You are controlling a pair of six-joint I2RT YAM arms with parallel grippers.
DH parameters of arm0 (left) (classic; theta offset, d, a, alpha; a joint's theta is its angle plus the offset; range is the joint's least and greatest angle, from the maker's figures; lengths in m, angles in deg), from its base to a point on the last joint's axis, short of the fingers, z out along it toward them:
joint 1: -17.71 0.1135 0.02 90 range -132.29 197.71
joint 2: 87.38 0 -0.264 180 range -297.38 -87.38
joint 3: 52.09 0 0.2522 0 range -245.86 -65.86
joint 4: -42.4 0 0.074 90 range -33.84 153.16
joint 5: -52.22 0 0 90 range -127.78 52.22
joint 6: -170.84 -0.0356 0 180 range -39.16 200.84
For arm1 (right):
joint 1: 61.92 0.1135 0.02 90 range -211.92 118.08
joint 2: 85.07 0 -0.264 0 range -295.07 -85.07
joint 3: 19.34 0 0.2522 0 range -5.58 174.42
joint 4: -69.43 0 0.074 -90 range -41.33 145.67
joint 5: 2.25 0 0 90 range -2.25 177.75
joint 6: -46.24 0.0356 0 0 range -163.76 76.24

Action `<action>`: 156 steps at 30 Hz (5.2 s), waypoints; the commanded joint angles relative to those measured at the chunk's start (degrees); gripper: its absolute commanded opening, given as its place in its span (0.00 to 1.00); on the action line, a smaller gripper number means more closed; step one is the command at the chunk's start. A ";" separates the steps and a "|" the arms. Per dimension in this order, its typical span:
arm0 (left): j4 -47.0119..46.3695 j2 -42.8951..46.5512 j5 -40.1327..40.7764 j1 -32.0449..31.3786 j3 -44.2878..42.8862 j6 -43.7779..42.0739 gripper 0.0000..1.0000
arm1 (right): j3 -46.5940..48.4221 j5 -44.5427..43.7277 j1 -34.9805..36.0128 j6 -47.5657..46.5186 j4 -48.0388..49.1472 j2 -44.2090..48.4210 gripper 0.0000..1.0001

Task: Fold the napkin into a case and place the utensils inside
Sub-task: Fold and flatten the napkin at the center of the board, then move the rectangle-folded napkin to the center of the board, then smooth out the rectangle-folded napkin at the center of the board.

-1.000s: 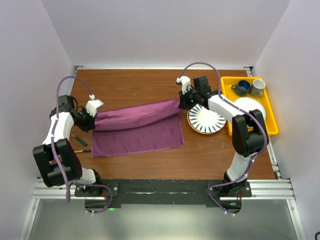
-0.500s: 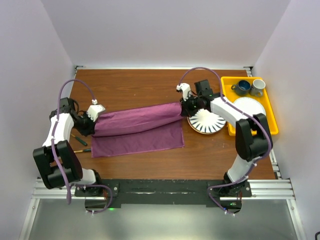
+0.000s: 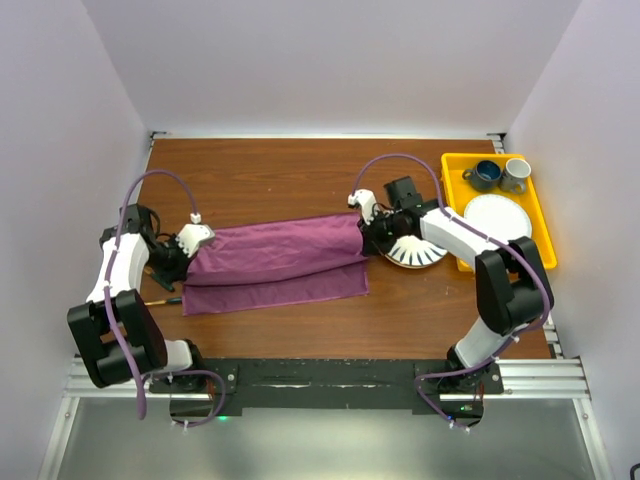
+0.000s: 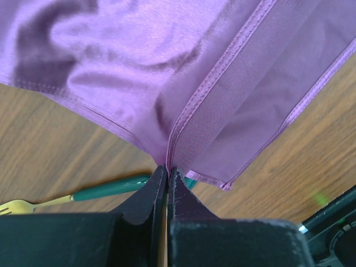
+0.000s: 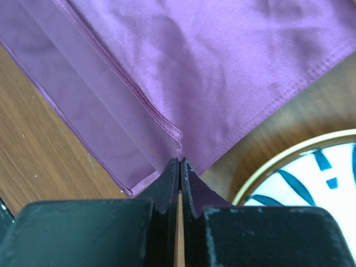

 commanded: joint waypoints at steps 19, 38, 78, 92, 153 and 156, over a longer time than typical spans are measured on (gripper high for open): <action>2.89 4.81 1.93 0.47 1.72 -5.53 0.00 | -4.27 2.05 4.22 -7.38 -3.49 1.88 0.00; 8.77 9.74 -6.94 0.47 -3.99 -7.47 0.57 | 6.27 6.97 4.92 -8.01 -16.68 4.25 0.52; -14.25 -10.48 -1.76 -11.13 -12.61 33.22 0.49 | 31.58 -9.46 2.37 4.40 -7.98 -20.79 0.46; -14.25 -12.06 5.88 -11.84 -7.60 34.98 0.31 | 36.95 -10.08 2.46 -0.79 -7.10 -27.56 0.48; -11.78 -32.10 10.81 -6.30 -23.60 40.26 0.22 | 40.73 -9.81 4.13 6.25 -10.53 -31.60 0.40; -12.40 -33.50 11.07 -5.34 -23.24 41.05 0.22 | 38.62 -10.52 4.04 4.84 -10.53 -31.87 0.38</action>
